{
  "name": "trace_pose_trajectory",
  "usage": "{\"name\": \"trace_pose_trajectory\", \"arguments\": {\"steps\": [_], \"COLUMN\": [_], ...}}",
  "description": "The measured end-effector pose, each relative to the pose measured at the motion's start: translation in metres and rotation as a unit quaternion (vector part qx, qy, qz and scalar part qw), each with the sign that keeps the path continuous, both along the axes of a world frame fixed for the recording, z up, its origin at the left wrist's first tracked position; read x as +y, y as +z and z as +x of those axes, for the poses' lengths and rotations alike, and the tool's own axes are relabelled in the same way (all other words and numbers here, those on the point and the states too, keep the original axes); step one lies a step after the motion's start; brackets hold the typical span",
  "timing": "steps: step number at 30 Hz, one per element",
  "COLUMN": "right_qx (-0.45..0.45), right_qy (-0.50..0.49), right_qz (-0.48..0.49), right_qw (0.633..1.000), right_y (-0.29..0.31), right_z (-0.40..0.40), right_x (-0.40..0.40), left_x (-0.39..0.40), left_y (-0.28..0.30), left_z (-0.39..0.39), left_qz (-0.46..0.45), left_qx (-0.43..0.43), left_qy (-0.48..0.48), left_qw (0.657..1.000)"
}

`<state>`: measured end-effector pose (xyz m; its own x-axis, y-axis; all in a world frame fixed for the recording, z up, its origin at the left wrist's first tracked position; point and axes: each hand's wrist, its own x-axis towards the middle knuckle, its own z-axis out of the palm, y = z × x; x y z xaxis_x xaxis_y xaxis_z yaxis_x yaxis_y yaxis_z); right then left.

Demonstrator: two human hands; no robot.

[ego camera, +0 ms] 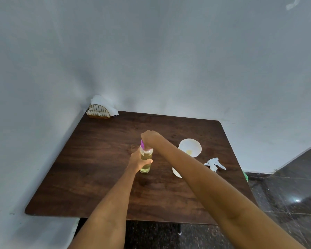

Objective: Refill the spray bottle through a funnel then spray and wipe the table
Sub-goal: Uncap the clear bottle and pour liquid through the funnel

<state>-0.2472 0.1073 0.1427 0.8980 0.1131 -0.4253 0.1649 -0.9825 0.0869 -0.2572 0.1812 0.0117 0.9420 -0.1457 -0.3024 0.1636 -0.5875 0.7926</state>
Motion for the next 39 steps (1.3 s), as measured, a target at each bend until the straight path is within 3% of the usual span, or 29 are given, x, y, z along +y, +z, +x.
{"name": "trace_pose_trajectory", "arguments": {"steps": [3, 8, 15, 21, 28, 34, 36, 39], "right_qx": [0.053, -0.052, 0.005, -0.021, -0.122, -0.052, -0.065, -0.133], "right_qy": [-0.009, -0.057, 0.023, 0.139, -0.024, 0.074, 0.103, 0.093], "right_qz": [0.056, 0.045, 0.049, 0.043, 0.054, 0.035, 0.023, 0.078], "right_qw": [0.997, 0.996, 0.999, 0.989, 0.991, 0.995, 0.992, 0.984], "right_y": [0.005, -0.001, 0.002, -0.006, -0.014, 0.003, 0.012, 0.016], "right_z": [0.004, -0.004, 0.001, -0.003, -0.007, 0.000, 0.002, -0.001], "right_x": [0.000, 0.000, -0.009, -0.014, -0.013, -0.010, -0.009, -0.012], "left_x": [-0.001, -0.001, -0.002, -0.001, -0.001, 0.000, 0.000, 0.000], "left_y": [0.002, 0.001, 0.000, -0.003, -0.004, -0.005, -0.008, -0.012], "left_z": [-0.001, -0.001, -0.001, 0.004, 0.004, 0.007, 0.007, 0.007], "left_qz": [-0.003, 0.009, 0.002, 0.010, 0.003, -0.009, -0.013, -0.014], "left_qx": [-0.001, 0.008, -0.001, 0.007, 0.003, 0.000, 0.006, 0.001], "left_qy": [-0.001, 0.000, -0.011, -0.005, -0.009, -0.015, -0.007, -0.003], "left_qw": [1.000, 1.000, 1.000, 1.000, 1.000, 1.000, 1.000, 1.000]}}
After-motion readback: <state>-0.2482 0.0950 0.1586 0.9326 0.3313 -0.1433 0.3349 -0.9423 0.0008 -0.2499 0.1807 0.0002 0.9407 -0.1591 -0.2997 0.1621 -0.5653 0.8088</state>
